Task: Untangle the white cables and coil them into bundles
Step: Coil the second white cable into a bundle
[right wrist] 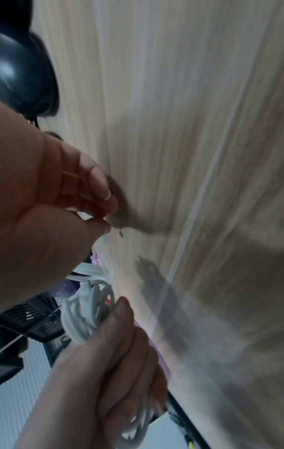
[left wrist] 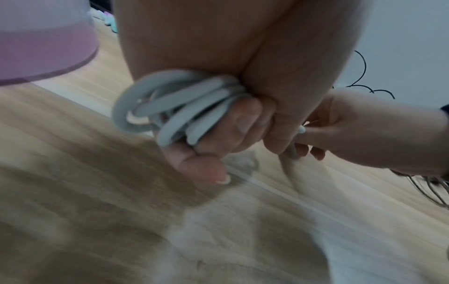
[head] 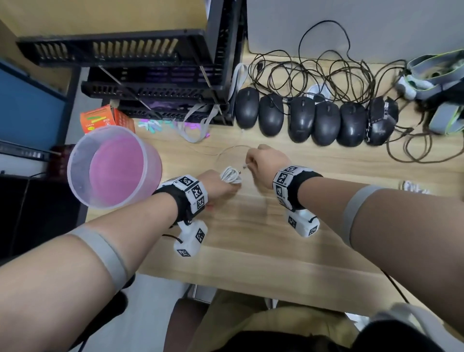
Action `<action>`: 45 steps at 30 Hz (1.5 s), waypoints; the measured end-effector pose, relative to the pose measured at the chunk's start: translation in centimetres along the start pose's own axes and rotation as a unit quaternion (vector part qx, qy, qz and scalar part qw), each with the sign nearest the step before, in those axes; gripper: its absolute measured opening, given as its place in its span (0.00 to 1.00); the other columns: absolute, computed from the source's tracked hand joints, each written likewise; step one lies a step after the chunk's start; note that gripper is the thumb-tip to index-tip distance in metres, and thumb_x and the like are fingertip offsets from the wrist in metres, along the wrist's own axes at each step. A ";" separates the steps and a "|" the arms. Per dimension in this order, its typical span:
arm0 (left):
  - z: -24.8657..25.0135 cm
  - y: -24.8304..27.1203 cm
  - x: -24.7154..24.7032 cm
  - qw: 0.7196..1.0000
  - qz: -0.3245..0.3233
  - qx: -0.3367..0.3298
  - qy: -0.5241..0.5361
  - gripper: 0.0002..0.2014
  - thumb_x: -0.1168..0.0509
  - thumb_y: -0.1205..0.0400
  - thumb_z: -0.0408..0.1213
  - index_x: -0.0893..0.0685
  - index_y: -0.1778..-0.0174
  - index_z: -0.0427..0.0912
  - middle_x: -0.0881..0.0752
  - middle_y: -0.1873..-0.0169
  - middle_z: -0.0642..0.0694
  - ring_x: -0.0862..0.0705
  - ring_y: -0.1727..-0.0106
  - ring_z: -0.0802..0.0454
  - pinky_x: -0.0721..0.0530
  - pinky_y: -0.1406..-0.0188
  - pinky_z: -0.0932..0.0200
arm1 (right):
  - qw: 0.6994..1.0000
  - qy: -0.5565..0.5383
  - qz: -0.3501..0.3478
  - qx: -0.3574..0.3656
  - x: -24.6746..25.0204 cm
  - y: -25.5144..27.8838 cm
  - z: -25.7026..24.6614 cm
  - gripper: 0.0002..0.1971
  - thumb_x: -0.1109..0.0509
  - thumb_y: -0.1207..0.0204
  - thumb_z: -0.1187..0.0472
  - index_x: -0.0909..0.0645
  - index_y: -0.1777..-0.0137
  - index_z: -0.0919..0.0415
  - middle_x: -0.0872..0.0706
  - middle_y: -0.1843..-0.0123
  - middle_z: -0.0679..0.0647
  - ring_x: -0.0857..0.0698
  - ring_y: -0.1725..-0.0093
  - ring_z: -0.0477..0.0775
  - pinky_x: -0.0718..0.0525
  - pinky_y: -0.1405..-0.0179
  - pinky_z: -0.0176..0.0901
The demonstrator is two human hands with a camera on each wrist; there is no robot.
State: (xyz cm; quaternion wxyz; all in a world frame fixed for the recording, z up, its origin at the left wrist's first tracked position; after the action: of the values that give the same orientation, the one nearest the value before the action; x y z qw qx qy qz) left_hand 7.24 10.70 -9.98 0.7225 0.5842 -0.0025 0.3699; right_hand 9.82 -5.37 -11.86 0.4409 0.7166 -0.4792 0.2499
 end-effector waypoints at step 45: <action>20.9 7.8 -9.9 0.916 0.053 -0.267 -0.293 0.10 0.41 0.18 0.30 0.22 0.65 0.43 0.15 0.65 0.42 0.13 0.58 0.38 0.23 0.64 0.57 | 0.856 -0.480 0.190 -0.040 10.7 17.4 8.1 0.08 0.32 0.19 0.62 0.19 0.53 0.69 0.14 0.61 0.59 0.13 0.64 0.53 0.10 0.59 0.49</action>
State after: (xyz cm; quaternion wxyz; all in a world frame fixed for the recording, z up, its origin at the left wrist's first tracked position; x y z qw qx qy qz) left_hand 4.83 -11.85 -1.08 0.7977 0.4508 -0.3440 0.2052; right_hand -1.99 -20.05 -0.63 0.1288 0.6242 -0.7678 -0.0655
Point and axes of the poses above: each hand's wrist, its own y-axis away from the middle knuckle, its own x-axis out of the back of the hand, z = x × y, the point moved 8 cm from there along -y, towards the middle knuckle
